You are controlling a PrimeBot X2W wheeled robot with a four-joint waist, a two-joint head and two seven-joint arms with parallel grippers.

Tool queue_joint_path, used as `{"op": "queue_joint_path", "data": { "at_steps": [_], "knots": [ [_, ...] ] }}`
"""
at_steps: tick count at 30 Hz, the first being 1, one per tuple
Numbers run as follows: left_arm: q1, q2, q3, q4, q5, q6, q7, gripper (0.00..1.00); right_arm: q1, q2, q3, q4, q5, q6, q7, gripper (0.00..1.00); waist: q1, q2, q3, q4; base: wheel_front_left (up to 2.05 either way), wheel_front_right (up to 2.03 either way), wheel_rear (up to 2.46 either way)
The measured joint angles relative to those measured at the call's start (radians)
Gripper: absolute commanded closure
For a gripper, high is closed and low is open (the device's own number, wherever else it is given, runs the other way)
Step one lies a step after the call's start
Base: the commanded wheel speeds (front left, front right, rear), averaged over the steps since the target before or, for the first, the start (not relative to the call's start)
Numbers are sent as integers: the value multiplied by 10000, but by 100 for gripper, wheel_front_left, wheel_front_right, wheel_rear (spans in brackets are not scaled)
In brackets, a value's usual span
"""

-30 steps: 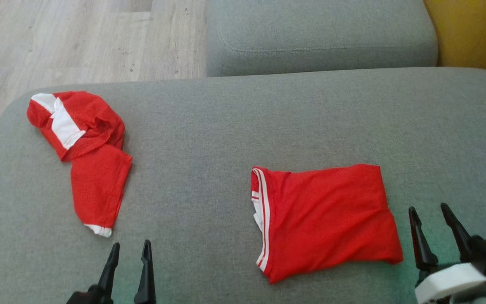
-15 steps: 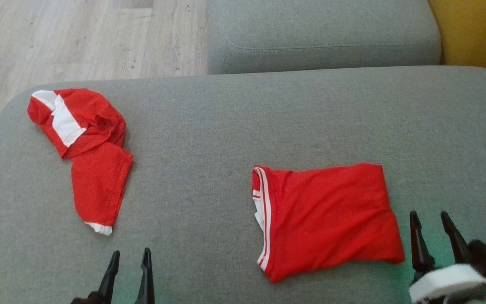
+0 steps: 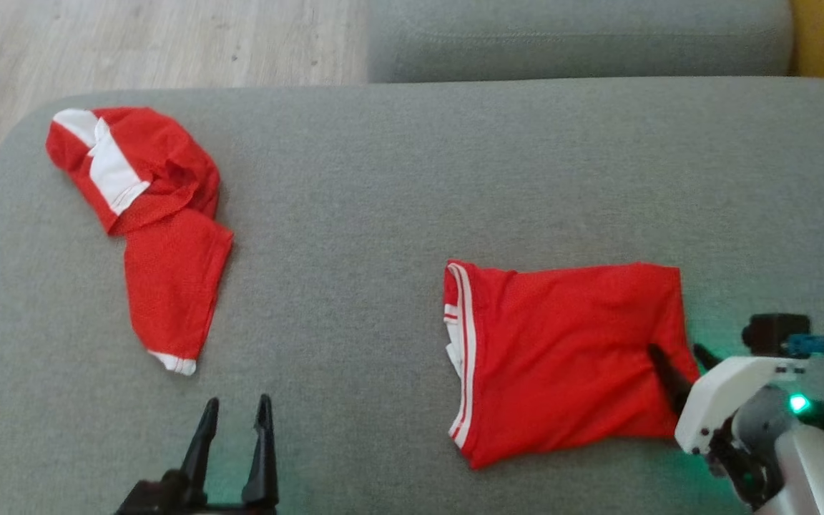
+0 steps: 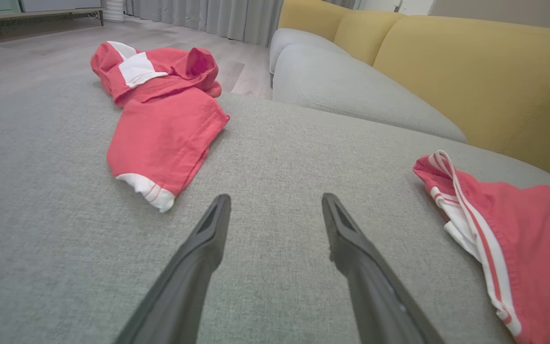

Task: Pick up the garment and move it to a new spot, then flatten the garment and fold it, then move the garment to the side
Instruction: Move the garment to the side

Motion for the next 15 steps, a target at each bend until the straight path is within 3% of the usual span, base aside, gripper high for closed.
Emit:
{"op": "queue_joint_path", "data": {
  "at_steps": [5, 6, 11, 15],
  "knots": [
    [-257, -4, -215, 4, -17, 0, 0, 0, -462, 132, 54, 732, -121, -2, 616, 0, -1, 0, 241, 237, 0, 0, 0],
    [-273, -4, -234, 0, -36, 4, 0, 0, -640, 190, 17, 821, -21, 0, 648, 100, -1, 0, 287, 255, 0, 0, 0],
    [-315, -2, -159, -196, 36, 69, 0, 0, -1768, 230, -681, 1198, -476, 0, 234, 100, -3, 0, 638, -116, 0, 0, 0],
    [-792, 13, -136, -345, 493, -79, 0, 0, -3251, -723, -1827, 1639, -1563, 0, 94, 100, -1, 0, 1254, -506, 0, 0, 0]
  ]
}}
